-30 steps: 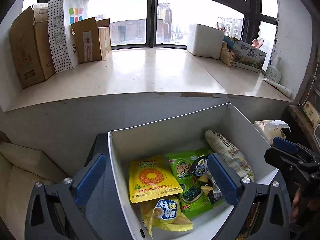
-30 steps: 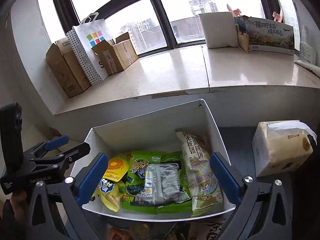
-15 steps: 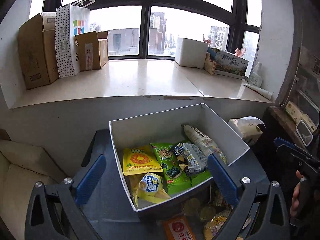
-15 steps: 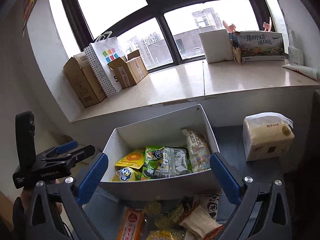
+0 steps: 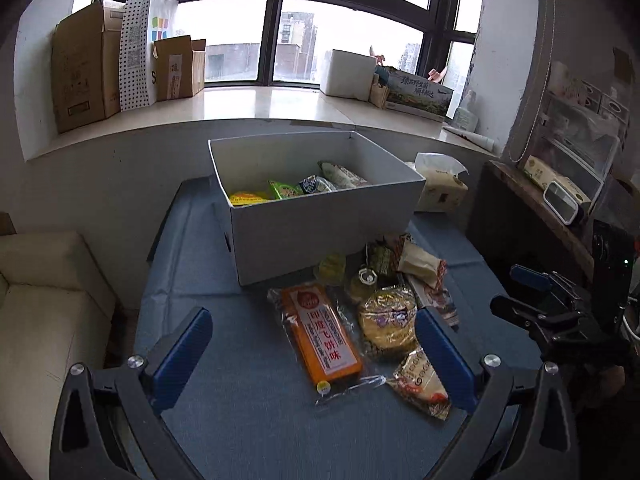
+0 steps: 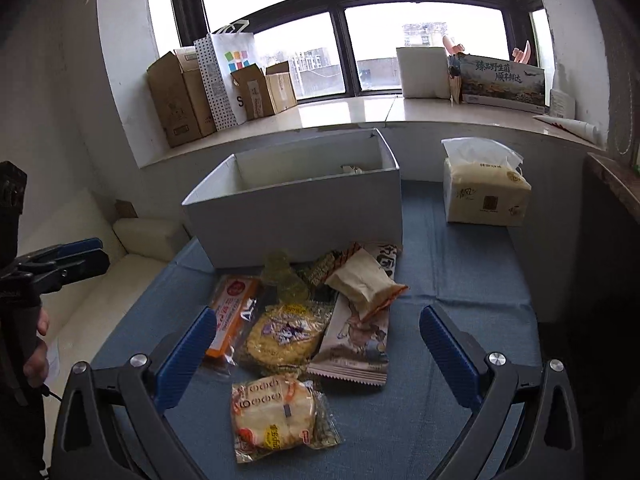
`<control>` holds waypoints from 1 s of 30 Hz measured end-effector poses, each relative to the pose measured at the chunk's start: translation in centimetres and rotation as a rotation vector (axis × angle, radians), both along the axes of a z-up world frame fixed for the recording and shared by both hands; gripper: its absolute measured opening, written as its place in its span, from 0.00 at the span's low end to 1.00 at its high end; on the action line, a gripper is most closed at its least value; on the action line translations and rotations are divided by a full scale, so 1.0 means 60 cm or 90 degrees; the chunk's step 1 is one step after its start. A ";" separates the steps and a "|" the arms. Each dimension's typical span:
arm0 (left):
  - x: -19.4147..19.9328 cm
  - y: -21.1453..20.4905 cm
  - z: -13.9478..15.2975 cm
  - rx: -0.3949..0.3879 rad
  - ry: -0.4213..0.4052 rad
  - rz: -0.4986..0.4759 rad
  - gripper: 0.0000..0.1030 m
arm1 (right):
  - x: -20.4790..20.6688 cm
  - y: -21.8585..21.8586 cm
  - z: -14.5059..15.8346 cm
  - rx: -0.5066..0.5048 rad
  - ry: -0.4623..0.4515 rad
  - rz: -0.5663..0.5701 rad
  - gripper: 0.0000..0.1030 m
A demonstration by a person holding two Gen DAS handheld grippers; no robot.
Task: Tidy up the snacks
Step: 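Grasp the beige bread bag with the right tool while the left tool grasps the orange flying-cake pack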
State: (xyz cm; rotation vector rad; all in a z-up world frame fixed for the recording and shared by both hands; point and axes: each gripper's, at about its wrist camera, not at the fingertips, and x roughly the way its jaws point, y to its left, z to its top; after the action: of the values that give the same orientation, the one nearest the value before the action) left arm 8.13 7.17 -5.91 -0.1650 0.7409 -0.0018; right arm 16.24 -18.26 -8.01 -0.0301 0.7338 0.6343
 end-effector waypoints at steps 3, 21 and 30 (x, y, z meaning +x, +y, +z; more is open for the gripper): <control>-0.011 0.007 -0.018 0.009 0.024 0.014 1.00 | 0.012 0.004 -0.033 -0.013 0.063 0.010 1.00; -0.028 0.022 -0.052 0.024 0.060 0.038 1.00 | 0.183 0.087 -0.082 -0.164 0.065 0.034 1.00; -0.019 0.039 -0.064 0.004 0.072 0.049 1.00 | 0.213 0.087 -0.121 -0.169 0.109 0.057 0.67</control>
State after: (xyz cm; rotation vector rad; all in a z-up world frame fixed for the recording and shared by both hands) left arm 6.99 9.50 -9.78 -0.1880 0.8477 0.0833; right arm 29.03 -13.06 -15.25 -0.2573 0.9829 0.6265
